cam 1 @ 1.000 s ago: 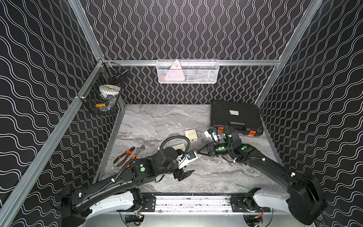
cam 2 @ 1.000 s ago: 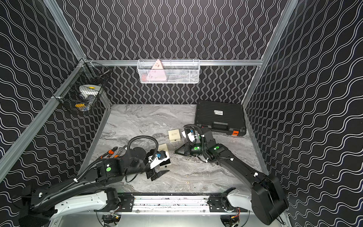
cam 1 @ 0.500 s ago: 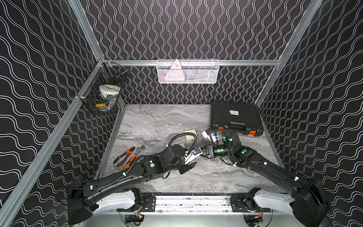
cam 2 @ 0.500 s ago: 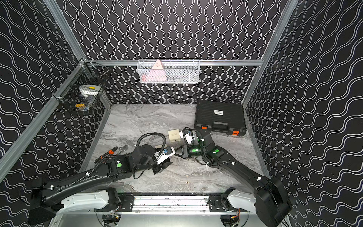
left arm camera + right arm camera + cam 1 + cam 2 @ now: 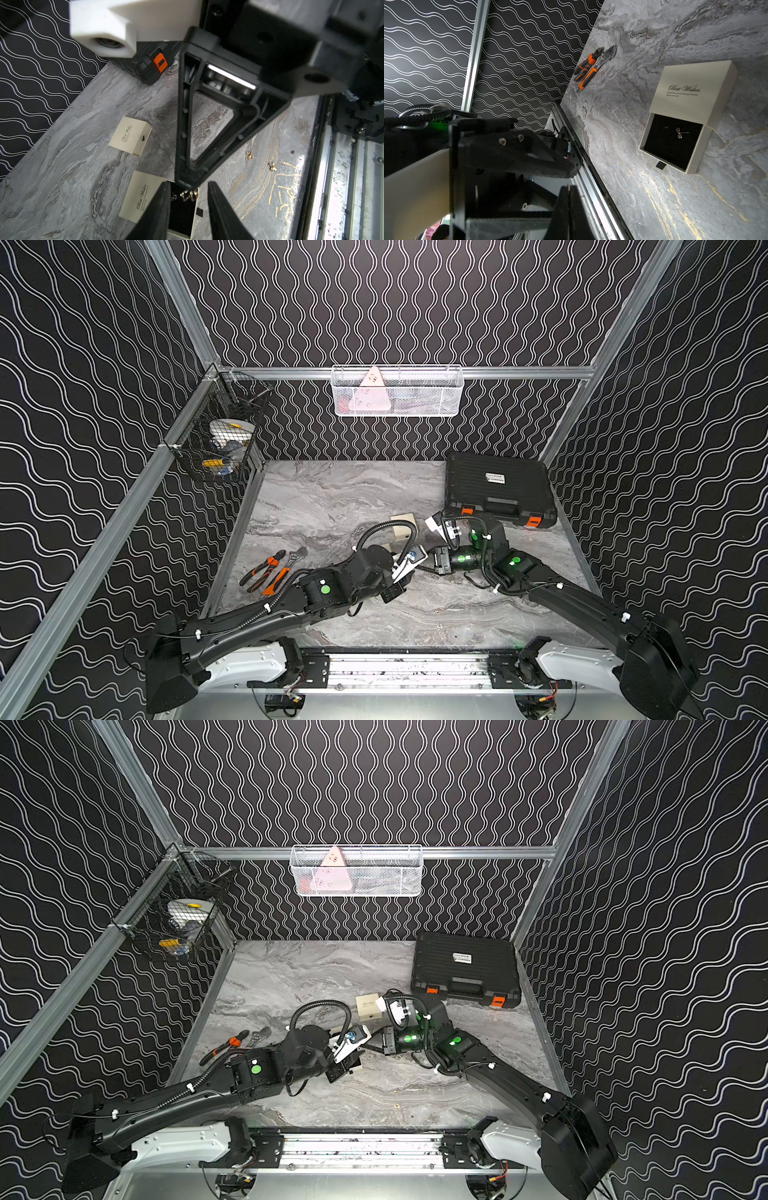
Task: Place the earrings into the drawer-style jewelry box
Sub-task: Insert the earring into the inner lining.
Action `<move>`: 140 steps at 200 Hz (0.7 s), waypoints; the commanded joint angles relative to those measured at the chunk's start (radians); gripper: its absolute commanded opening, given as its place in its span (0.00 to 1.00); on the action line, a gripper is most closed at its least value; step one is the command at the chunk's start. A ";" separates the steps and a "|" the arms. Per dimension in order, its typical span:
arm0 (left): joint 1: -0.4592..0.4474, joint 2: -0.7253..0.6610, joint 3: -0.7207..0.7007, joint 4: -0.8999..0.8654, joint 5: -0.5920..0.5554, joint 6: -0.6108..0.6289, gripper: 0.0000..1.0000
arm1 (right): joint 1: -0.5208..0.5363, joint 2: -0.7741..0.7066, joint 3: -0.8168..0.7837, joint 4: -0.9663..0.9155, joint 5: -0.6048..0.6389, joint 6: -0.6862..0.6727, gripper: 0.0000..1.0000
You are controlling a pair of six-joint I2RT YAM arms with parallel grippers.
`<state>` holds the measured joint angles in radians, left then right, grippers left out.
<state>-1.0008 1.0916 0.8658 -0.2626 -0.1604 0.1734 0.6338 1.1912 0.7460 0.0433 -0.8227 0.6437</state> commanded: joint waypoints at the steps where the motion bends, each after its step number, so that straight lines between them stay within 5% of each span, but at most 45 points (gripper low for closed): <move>1: 0.002 0.007 0.010 0.028 -0.008 0.015 0.31 | 0.001 0.005 0.001 0.043 -0.018 0.017 0.00; 115: 0.003 0.006 0.012 0.026 -0.032 0.014 0.09 | 0.003 0.031 0.006 0.070 -0.026 0.060 0.00; 140: 0.005 0.017 0.015 0.015 -0.039 0.016 0.03 | 0.003 0.029 0.012 0.046 -0.021 0.058 0.22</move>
<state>-0.9985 1.1004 0.8680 -0.2775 -0.1913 0.1860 0.6334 1.2217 0.7471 0.0872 -0.8276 0.6964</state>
